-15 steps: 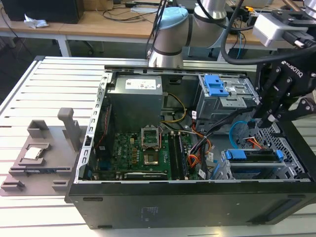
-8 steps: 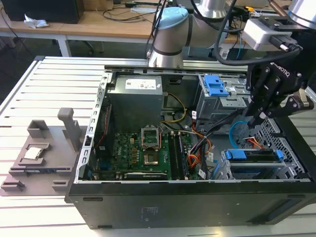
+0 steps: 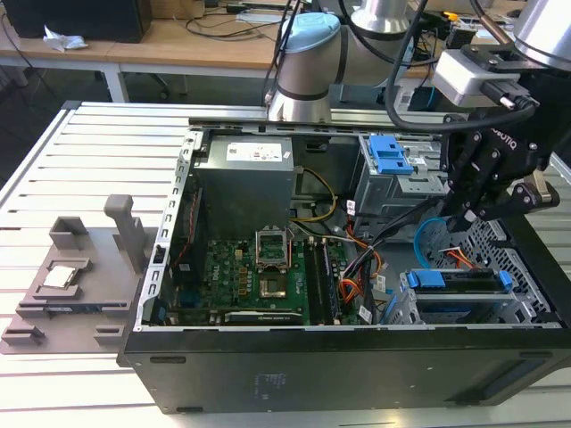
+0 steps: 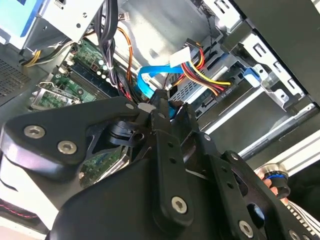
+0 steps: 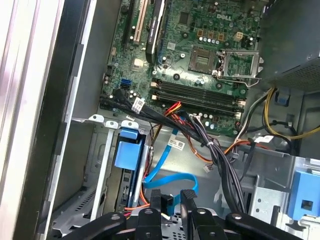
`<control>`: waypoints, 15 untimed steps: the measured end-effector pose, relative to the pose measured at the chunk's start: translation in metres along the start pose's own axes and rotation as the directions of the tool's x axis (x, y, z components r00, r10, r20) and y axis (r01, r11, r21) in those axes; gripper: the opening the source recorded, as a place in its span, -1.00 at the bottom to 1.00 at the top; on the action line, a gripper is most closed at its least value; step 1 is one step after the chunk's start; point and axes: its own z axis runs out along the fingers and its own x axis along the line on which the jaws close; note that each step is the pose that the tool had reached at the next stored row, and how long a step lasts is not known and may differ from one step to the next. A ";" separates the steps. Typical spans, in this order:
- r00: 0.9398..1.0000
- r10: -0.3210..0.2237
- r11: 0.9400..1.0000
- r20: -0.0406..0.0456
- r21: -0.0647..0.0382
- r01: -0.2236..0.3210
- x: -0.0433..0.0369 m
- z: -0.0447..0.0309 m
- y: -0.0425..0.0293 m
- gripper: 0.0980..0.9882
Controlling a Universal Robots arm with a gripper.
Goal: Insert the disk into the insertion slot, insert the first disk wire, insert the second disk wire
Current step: 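Insert the second disk wire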
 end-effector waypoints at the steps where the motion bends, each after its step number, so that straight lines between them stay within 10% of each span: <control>1: 1.000 0.000 1.000 -0.006 -0.001 0.000 0.0001 0.0001 0.0000 -0.54; 5: 1.000 0.000 1.000 -0.008 -0.002 0.000 0.0001 0.0001 0.0000 -0.84; 15: 1.000 0.000 1.000 -0.010 -0.002 0.000 0.0066 0.0002 0.0013 -0.85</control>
